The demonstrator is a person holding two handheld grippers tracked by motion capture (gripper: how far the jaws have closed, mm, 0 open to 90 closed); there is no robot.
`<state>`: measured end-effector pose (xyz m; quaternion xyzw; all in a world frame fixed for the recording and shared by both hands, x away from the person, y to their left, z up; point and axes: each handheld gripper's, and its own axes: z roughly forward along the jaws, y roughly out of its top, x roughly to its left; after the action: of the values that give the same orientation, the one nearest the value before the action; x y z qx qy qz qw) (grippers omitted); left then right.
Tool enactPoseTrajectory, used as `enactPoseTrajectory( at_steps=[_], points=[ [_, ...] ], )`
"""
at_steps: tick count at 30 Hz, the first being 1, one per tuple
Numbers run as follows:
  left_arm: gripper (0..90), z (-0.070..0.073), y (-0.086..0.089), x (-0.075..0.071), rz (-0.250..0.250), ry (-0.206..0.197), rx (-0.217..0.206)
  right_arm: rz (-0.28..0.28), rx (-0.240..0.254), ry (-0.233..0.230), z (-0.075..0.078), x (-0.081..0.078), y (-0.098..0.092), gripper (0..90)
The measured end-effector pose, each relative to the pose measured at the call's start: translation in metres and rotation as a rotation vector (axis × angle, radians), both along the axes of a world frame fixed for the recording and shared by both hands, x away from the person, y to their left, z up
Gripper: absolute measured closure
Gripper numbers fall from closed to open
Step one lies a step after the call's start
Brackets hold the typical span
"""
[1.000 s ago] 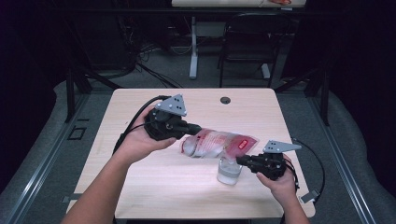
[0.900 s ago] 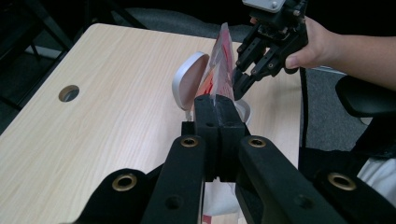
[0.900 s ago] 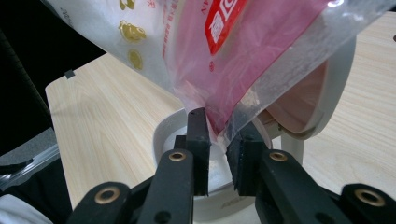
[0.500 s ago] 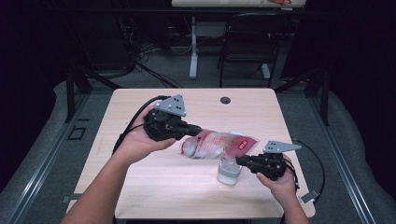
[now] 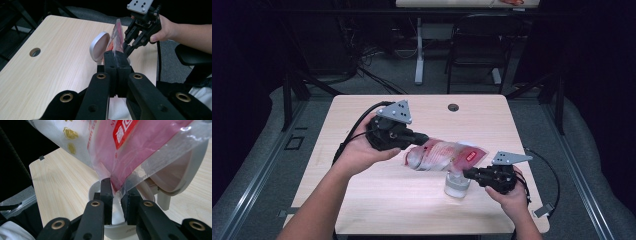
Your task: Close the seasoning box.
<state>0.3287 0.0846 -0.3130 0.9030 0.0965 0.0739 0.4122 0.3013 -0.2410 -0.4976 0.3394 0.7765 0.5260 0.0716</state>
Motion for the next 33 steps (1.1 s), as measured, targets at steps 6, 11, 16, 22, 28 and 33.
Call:
enactPoseTrajectory(
  at_steps=[6,11,16,22,28,33],
  points=[
    [90.0,0.001,0.001,0.000,0.004,0.007,-0.006,0.011,-0.004,0.000,0.000,-0.001,0.003,80.9],
    [90.0,0.001,0.001,0.003,0.011,0.008,-0.014,0.009,-0.001,0.003,-0.001,-0.001,0.003,80.8],
    [89.8,0.000,0.001,0.005,0.018,0.011,-0.021,0.009,0.003,0.004,-0.001,0.000,0.003,80.3],
    [89.5,0.000,0.001,0.006,0.025,0.012,-0.025,0.007,0.003,0.002,-0.001,0.000,0.003,80.1],
    [89.1,0.000,0.002,0.009,0.029,0.009,-0.026,0.007,-0.003,0.003,-0.001,0.001,0.002,80.1],
    [88.8,-0.001,0.002,0.010,0.034,0.014,-0.033,0.006,-0.001,0.004,-0.002,0.002,0.002,80.2]
  ],
)
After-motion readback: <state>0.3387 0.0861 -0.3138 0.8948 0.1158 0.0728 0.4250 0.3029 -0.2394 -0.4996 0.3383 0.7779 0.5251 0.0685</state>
